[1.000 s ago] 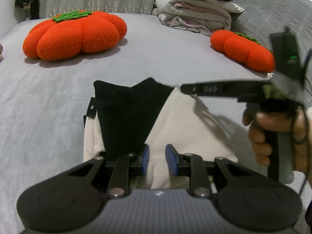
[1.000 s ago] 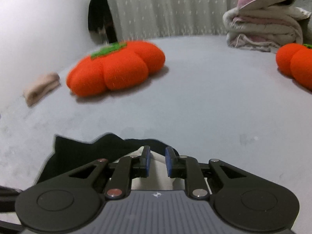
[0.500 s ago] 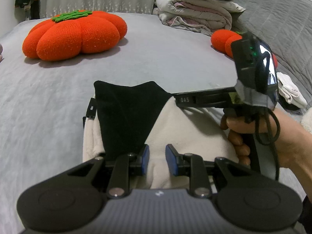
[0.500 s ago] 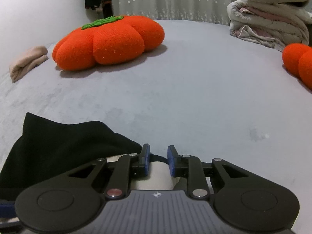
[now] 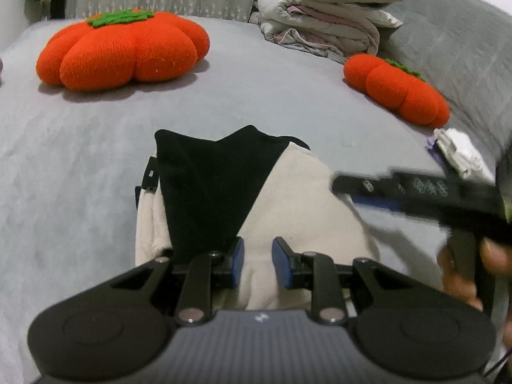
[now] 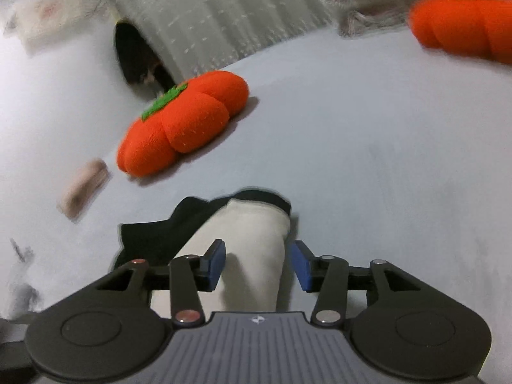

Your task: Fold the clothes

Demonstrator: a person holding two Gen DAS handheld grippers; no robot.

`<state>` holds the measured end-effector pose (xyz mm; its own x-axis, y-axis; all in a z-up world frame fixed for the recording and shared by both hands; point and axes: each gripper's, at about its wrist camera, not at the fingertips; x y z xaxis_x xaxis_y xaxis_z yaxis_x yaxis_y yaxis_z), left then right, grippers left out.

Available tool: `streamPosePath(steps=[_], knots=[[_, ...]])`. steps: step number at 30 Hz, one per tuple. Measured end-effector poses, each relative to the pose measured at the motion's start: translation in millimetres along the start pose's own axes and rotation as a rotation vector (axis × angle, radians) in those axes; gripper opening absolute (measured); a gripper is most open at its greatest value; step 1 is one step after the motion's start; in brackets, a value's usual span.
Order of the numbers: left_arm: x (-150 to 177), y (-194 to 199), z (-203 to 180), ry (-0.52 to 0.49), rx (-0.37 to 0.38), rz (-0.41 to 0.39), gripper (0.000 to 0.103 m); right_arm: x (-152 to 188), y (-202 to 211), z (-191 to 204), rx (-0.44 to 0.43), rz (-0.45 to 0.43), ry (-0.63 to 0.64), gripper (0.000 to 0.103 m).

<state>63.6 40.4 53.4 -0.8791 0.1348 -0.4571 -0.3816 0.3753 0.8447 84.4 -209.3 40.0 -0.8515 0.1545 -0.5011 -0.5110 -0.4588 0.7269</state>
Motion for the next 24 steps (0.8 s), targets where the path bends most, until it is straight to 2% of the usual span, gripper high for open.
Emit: streamPosePath(steps=[1,4,8,11,16,20,22,23,24], knots=[[-0.4,2.2,2.1,0.009,0.014,0.002,0.025,6.4,5.0,-3.4,-0.018,-0.001,-0.027,0.046],[2.2,11.9,2.4,0.002,-0.005,-0.013,0.029,21.9,15.5,3.6,0.005,-0.019,0.004,0.046],[4.2,20.0,13.5,0.043,0.035,-0.017,0.031,37.8,27.2,18.8,0.042,-0.049,0.064,0.046],[3.1,24.8,27.9,0.093,0.093,-0.012,0.031,43.9,32.1,41.1,0.066,-0.077,0.145,0.046],[-0.5,29.4,46.6,0.144,0.177,-0.001,0.035,62.5,22.4,92.3,0.105,-0.093,0.373,0.045],[-0.3,33.4,60.4,0.189,0.192,-0.008,0.038,74.4,1.6,118.9,0.101,-0.066,0.453,0.039],[-0.2,33.8,64.9,0.203,0.193,-0.007,0.045,78.4,-8.3,126.2,0.093,-0.060,0.460,0.039],[-0.2,34.1,67.2,0.210,0.194,-0.007,0.052,79.7,-11.5,129.2,0.093,-0.062,0.463,0.039],[-0.2,34.3,69.5,0.217,0.195,-0.006,0.053,81.8,-13.3,132.8,0.093,-0.067,0.471,0.039]])
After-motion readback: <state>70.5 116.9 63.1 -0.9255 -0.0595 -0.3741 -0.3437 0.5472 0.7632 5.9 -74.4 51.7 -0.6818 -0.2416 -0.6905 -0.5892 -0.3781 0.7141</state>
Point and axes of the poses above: each gripper's, at about its wrist camera, not at the fingertips, and y roughly against the way its jaws point, z to its left, x to its underside, and after that the axes turned 14 degrees about z, right-handed
